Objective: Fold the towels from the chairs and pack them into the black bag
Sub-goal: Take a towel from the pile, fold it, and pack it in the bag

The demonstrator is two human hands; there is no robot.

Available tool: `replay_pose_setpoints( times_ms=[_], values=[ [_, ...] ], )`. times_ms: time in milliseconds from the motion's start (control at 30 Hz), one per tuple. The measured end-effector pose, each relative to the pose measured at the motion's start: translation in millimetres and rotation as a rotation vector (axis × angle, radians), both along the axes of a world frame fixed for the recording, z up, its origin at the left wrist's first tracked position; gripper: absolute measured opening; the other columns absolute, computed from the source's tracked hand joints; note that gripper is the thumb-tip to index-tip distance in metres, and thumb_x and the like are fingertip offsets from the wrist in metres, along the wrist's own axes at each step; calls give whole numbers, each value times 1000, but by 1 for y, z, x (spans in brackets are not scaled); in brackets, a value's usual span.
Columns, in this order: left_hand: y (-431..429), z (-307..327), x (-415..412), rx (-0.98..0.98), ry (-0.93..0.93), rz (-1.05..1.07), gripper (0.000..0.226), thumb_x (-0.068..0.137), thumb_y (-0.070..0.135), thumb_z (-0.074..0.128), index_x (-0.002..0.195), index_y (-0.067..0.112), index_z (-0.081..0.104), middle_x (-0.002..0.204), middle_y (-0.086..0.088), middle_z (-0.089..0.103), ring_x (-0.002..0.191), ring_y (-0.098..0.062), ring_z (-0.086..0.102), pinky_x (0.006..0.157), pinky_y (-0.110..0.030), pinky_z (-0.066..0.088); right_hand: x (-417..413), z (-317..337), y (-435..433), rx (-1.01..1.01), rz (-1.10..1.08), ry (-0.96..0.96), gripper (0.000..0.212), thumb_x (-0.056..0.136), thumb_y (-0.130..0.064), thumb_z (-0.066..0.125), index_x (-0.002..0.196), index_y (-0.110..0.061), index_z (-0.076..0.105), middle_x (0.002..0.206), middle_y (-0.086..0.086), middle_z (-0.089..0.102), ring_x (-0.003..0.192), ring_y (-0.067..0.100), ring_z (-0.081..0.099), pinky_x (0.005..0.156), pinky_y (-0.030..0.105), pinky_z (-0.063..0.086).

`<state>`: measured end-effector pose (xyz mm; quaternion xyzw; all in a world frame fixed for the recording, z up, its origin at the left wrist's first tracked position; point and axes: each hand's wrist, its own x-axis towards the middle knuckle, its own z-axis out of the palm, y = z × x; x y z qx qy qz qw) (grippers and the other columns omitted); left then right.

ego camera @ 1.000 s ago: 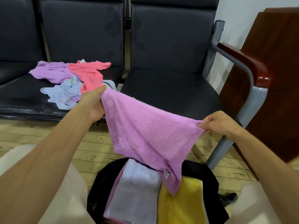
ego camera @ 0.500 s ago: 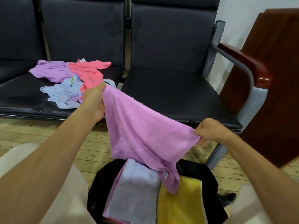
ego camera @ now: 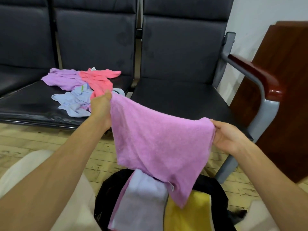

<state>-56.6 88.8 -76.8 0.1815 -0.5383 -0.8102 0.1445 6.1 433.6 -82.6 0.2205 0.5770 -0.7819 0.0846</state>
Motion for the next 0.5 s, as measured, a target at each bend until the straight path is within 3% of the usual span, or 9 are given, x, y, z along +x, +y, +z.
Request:
replay_pose_setpoints(
  times_ms=[100, 200, 300, 433, 500],
  values=[
    [5, 1, -1, -108, -29, -16, 37, 89, 32, 59, 119, 10, 58, 111, -7, 66, 96, -24, 64, 69, -30, 50, 0, 4, -3, 76, -49, 48, 25, 93, -27, 61, 110, -10, 67, 104, 10, 72, 98, 24, 68, 74, 38, 53],
    [4, 3, 1, -191, -59, -64, 36, 92, 34, 57, 117, 7, 60, 109, -10, 65, 93, -27, 61, 72, -35, 48, 4, 8, -3, 132, -42, 93, 27, 87, -26, 68, 109, -11, 68, 105, 9, 70, 100, 24, 67, 79, 37, 53],
    [0, 11, 3, -261, -89, -186, 30, 91, 32, 59, 107, 6, 63, 98, -10, 65, 84, -28, 61, 61, -33, 47, 7, 6, -2, 183, -83, 116, 30, 85, -18, 70, 114, -12, 67, 113, 7, 67, 106, 23, 63, 81, 35, 53],
    [0, 12, 16, -343, -45, -379, 14, 90, 19, 59, 93, 9, 69, 84, -15, 57, 75, -27, 51, 66, -37, 39, 15, 6, -5, 217, -130, 143, 19, 91, -9, 62, 108, -15, 68, 115, 4, 65, 105, 20, 61, 85, 34, 49],
    [0, 9, 23, -356, -34, -421, 18, 91, 17, 59, 78, 13, 71, 76, -13, 52, 69, -25, 44, 61, -34, 32, 20, 8, -10, 133, -171, 127, 20, 93, -7, 58, 110, -13, 67, 114, 5, 65, 104, 21, 61, 79, 33, 50]
  ],
)
